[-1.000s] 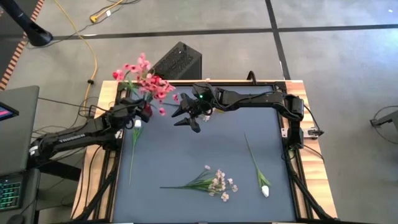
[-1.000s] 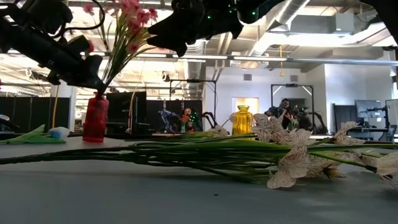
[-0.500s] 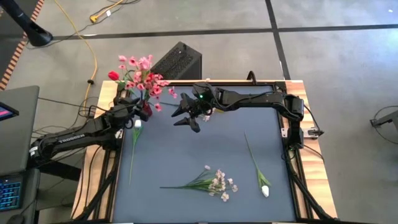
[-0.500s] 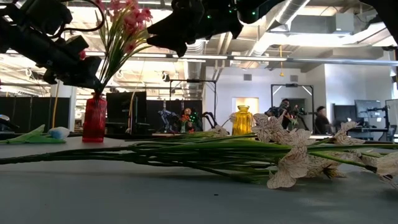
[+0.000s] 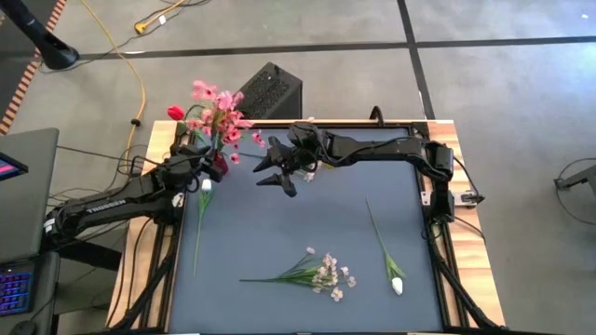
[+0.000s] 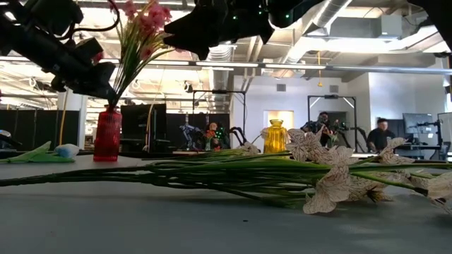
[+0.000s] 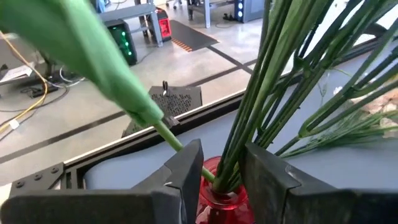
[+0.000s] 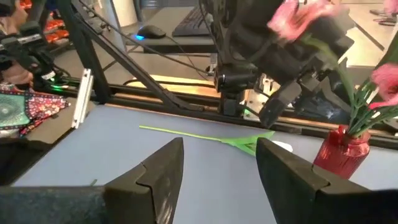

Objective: Sort flowers into vase by color
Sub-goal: Put the pink flowers into the red vase

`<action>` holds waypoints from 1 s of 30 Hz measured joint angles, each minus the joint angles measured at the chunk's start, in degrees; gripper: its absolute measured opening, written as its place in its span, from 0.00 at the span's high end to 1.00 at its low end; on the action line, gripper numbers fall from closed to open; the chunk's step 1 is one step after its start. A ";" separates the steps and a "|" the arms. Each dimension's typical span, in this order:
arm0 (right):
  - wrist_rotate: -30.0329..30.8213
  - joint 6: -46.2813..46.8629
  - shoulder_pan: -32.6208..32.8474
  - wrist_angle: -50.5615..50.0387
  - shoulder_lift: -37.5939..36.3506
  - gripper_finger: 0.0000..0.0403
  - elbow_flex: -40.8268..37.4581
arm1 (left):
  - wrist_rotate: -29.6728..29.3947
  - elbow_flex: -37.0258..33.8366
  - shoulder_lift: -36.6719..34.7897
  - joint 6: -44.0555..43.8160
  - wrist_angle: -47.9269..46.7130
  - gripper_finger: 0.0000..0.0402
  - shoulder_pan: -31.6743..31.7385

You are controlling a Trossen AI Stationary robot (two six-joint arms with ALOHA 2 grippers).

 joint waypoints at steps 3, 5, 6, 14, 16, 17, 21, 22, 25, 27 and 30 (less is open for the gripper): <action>0.23 -0.03 -0.34 0.41 1.31 0.44 -0.04 | -0.29 0.09 0.00 -0.32 -0.56 0.74 0.00; 0.31 1.22 -0.52 3.78 3.10 0.44 0.13 | -1.44 0.11 -0.04 -1.38 -1.31 0.74 0.00; 0.15 2.39 -0.82 3.99 3.88 0.44 -0.11 | -1.75 0.12 -0.04 -1.60 -1.51 0.74 0.00; -0.64 8.51 -0.92 20.92 11.07 0.44 -0.02 | -0.06 0.15 -1.59 -0.30 -2.47 0.70 0.02; -0.73 9.35 -1.04 23.47 12.37 0.44 -0.03 | 0.80 0.15 -2.53 -0.02 -2.86 0.68 0.02; -0.72 9.56 -1.15 24.16 12.60 0.44 -0.11 | 1.59 0.15 -3.04 -0.01 -3.08 0.68 0.02; -0.63 9.44 -1.61 26.50 13.07 0.44 0.04 | 4.86 0.15 -5.19 1.64 -4.31 0.65 0.02; -0.63 9.72 -1.75 26.63 13.13 0.44 0.02 | 5.21 0.15 -5.68 2.03 -4.77 0.64 0.01; -0.46 9.84 -2.02 26.76 13.20 0.44 -0.07 | 5.16 0.15 -6.99 2.10 -5.68 0.64 0.00; -0.39 9.95 -2.02 27.95 13.20 0.44 -0.07 | 5.13 0.15 -7.65 2.11 -5.97 0.64 0.00; 0.84 11.46 -2.00 31.01 13.20 0.44 -0.07 | 4.57 0.15 -8.11 2.08 -5.92 0.64 0.00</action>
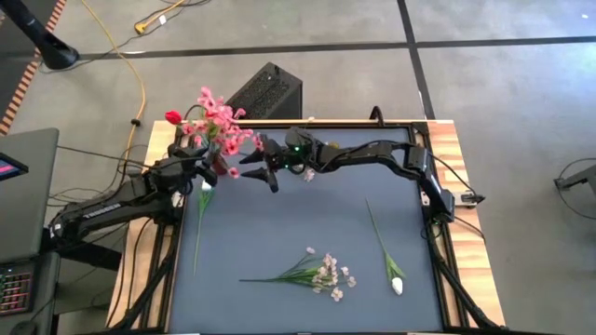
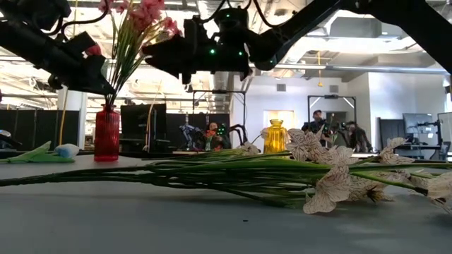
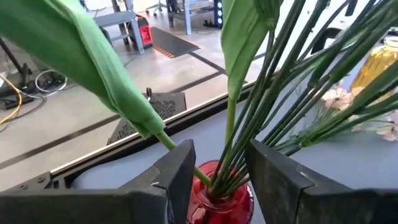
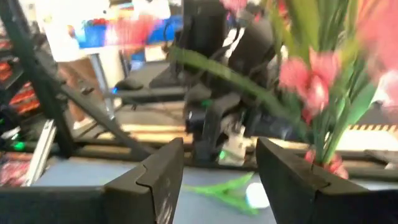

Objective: Sort flowers into vase by color
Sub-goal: Put the pink flowers into the red vase

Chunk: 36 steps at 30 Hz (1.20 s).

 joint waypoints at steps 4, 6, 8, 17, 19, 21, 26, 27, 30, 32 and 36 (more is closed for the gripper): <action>3.70 0.13 0.62 4.04 -0.02 0.44 0.00 | -0.51 0.00 0.02 -0.65 0.15 0.64 0.00; 4.64 0.11 0.91 5.75 -0.02 0.44 0.00 | -1.01 0.00 0.02 -1.08 0.36 0.64 0.00; 4.70 0.11 0.97 7.12 0.23 0.44 0.02 | -1.71 0.00 -0.12 -1.22 0.88 0.64 0.00; 3.18 5.71 0.08 17.82 7.05 0.44 1.35 | -1.99 0.00 -0.19 0.28 6.29 0.64 0.00; 3.11 7.97 0.03 19.88 8.75 0.44 2.29 | -2.00 0.00 -0.17 0.84 6.26 0.64 0.01; 3.42 8.67 0.05 20.93 11.23 0.44 4.73 | -2.01 0.02 -0.19 0.86 6.25 0.64 0.02; 1.72 11.91 -0.11 20.18 15.96 0.44 10.94 | -1.08 0.02 -0.19 2.97 6.27 0.64 -0.02; 1.17 12.42 -0.26 19.89 16.33 0.44 11.66 | -0.41 0.02 -0.19 3.38 6.14 0.64 -0.02; 1.02 12.58 -0.40 18.94 16.74 0.44 12.39 | 0.38 0.37 -0.17 4.57 4.33 0.64 -0.04; 0.53 12.66 -0.77 18.59 16.81 0.44 12.37 | 0.44 0.99 -0.17 4.55 2.96 0.64 -0.02; 0.13 13.09 -1.28 18.70 16.83 0.44 12.33 | 0.66 2.38 -0.17 4.01 1.19 0.64 -0.04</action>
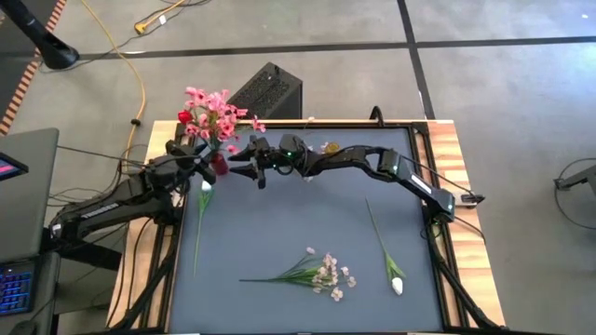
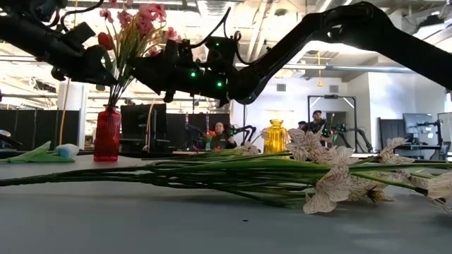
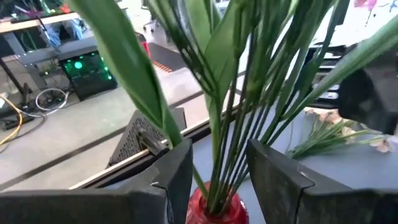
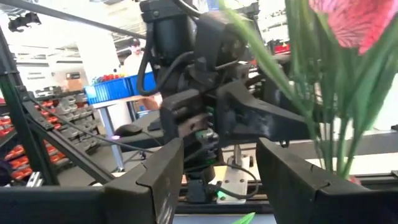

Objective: Sort flowers into vase by color
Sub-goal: Put the pink flowers into the red vase, then put the left white flower into the yellow vase

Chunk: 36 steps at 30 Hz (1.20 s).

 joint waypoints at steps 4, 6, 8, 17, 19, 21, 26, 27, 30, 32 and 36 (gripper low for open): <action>0.02 0.15 -0.19 -0.13 0.00 0.44 0.00 | 0.49 0.57 -0.02 -2.37 -1.29 0.64 0.00; 0.02 0.11 -0.16 -0.08 0.00 0.44 0.00 | 0.60 0.61 0.00 -4.98 -2.24 0.64 0.00; 0.00 0.11 -0.16 -0.08 0.00 0.44 0.00 | 1.57 0.65 0.00 -8.63 -3.84 0.64 0.00; -0.35 0.52 -0.18 -0.10 0.00 0.44 0.00 | 8.14 0.65 0.00 -18.41 -9.24 0.64 0.00; -0.37 0.52 -0.18 -0.10 0.00 0.44 0.00 | 10.15 0.65 0.00 -19.66 -9.22 0.64 0.00; -0.41 0.55 -0.25 -0.12 0.00 0.44 0.00 | 11.77 0.65 0.00 -20.87 -9.47 0.64 0.00; -1.83 1.59 -0.61 -0.14 0.00 0.44 0.00 | 14.84 0.65 0.15 -25.72 -12.18 0.64 -0.05; -1.86 1.58 -0.61 -0.36 0.00 0.44 0.00 | 15.90 0.65 0.15 -26.46 -12.14 0.64 -0.09; -1.95 1.57 -0.62 -0.87 0.00 0.44 -0.01 | 18.94 0.65 0.15 -28.54 -12.55 0.64 -0.14; -2.61 1.57 -0.78 -1.00 0.00 0.44 -0.02 | 20.56 0.65 0.15 -29.40 -13.53 0.64 -0.53; -5.47 2.38 -1.59 -1.26 0.00 0.44 -0.02 | 22.57 0.65 0.15 -30.05 -15.02 0.64 -2.58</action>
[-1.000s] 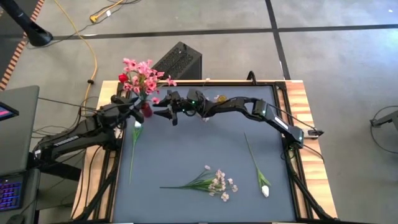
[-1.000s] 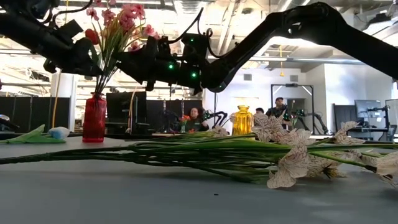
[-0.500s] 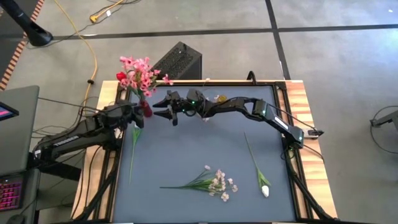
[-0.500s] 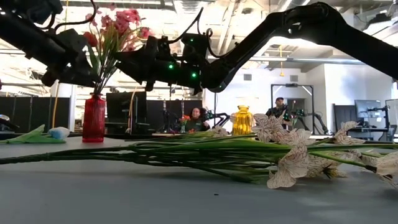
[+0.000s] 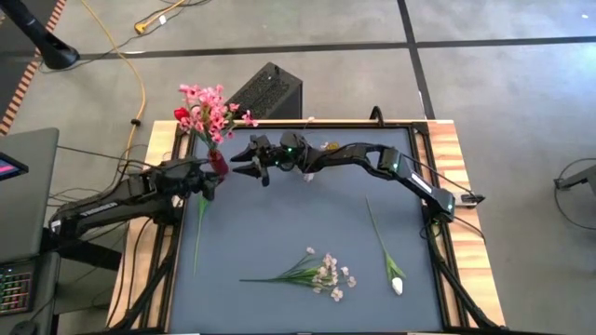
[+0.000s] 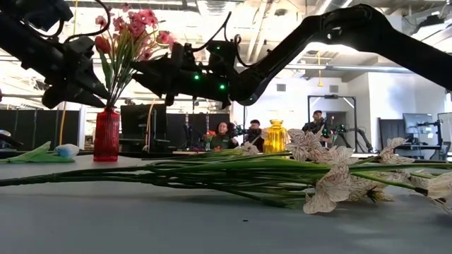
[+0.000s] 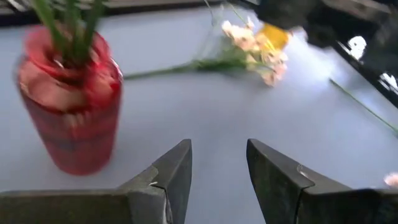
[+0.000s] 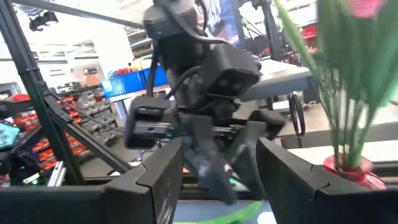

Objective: Sort flowers into vase by color
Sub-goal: Put the left white flower into the yellow vase

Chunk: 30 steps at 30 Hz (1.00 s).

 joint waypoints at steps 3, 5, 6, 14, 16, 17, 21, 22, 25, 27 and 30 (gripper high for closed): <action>-2.06 0.67 -0.90 -1.21 -0.34 0.44 -0.02 | 1.01 -0.01 0.00 -0.59 -0.22 0.65 -2.47; -3.29 0.70 -1.43 -1.25 -0.39 0.44 -0.02 | 2.04 0.00 0.00 -0.86 -0.16 0.66 -4.50; -3.92 0.98 -1.71 -1.27 -0.39 0.44 -0.02 | 2.36 0.00 0.04 -1.30 -0.16 0.66 -5.65; -7.56 1.74 -2.69 -3.99 -1.12 0.44 -0.09 | 3.65 0.11 2.97 -6.20 -0.08 0.69 -15.76; -8.05 -1.25 -2.70 -8.78 -2.60 0.45 -0.09 | 3.41 1.12 4.38 -7.11 -0.22 0.69 -18.21; -8.24 -3.49 -2.70 -12.78 -3.87 0.46 -0.09 | 3.30 1.80 4.99 -7.43 -0.18 0.69 -19.35; -6.74 -16.78 -2.63 -32.27 -9.57 0.48 -0.07 | 1.35 5.79 8.50 -9.66 -5.05 0.69 -24.03; -6.00 -20.07 -2.63 -36.87 -11.12 0.49 -0.06 | 0.65 6.74 9.59 -10.76 -7.61 0.69 -25.16; -4.08 -26.98 -2.61 -50.31 -15.98 0.51 -0.04 | -0.59 8.78 13.23 -16.13 -13.33 0.69 -28.40; -3.65 -29.97 -2.71 -57.95 -19.04 0.52 -0.02 | -0.37 9.20 15.82 -20.30 -15.70 0.69 -30.51; -3.60 -32.73 -3.03 -66.84 -22.78 0.53 -0.02 | 1.12 9.27 19.59 -26.36 -17.15 0.69 -33.18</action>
